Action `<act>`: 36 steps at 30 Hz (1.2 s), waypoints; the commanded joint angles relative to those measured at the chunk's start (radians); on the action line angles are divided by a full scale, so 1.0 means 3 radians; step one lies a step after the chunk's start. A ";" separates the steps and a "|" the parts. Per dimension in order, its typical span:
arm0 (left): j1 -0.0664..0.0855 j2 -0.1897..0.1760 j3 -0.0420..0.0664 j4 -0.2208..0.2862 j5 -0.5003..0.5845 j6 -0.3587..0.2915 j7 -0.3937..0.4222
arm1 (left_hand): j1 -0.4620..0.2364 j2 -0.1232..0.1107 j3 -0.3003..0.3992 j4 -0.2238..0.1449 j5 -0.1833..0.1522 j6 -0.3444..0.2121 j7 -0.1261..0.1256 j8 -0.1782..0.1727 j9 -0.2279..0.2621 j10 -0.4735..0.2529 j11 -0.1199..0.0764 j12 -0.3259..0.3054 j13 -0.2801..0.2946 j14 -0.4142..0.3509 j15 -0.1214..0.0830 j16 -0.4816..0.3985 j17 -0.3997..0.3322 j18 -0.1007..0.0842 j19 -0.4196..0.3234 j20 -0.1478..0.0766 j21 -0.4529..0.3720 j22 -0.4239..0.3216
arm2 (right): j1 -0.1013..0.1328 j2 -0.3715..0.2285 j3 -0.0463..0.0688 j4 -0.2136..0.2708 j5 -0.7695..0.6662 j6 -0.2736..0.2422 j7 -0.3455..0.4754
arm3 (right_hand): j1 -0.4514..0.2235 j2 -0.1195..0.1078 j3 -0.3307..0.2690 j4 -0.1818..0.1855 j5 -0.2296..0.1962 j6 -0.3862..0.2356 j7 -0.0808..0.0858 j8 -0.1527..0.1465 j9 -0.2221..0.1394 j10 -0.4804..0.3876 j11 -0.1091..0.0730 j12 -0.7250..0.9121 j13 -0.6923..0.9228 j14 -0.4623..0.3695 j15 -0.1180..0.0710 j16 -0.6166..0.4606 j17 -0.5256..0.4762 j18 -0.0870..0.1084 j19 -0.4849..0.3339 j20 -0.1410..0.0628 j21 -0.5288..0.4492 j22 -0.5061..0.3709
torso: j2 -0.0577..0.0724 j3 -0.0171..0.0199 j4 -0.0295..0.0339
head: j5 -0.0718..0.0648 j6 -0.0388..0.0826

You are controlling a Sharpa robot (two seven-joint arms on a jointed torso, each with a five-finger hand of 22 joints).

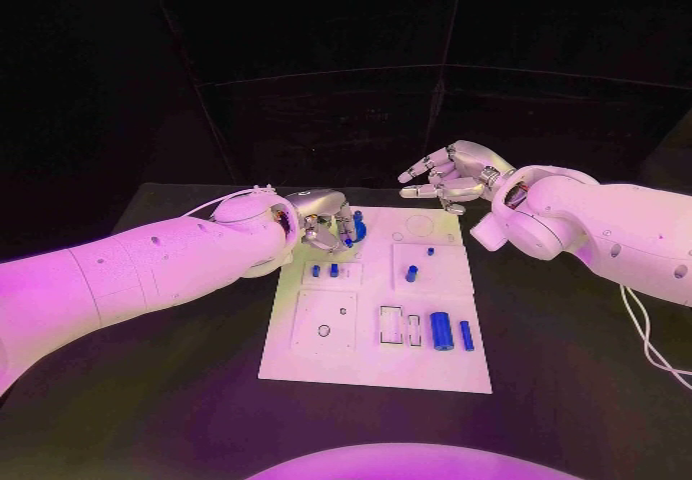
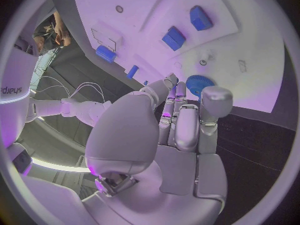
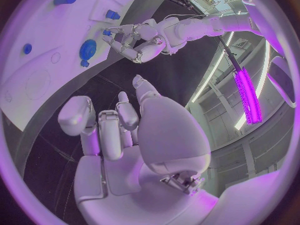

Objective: Assemble the parts on the task board

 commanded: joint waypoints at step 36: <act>-0.0025 -0.0134 0.0021 -0.0138 0.0145 0.0355 -0.0097 | -0.0101 -0.0049 0.0029 0.0010 -0.0013 0.0037 -0.0003 -0.0030 -0.0011 0.0041 0.0001 -0.0061 0.0003 0.0041 -0.0023 0.0017 -0.0035 -0.0038 0.0012 0.0002 0.0002 0.0004 | 0.0006 0.0021 0.0002 -0.0015 0.0000 0.0043 0.0030 | -0.0002 0.0022 -0.0011 -0.0007 0.0008 -0.0025 -0.0007 0.0020 -0.0004 -0.0017 -0.0002 -0.0013 0.0002 0.0204 -0.0007 -0.0016 0.0139 0.0006 -0.0019 -0.0009 -0.0015 -0.0001 | 0.0003 -0.0002 -0.0004 | 0.0029 -0.0037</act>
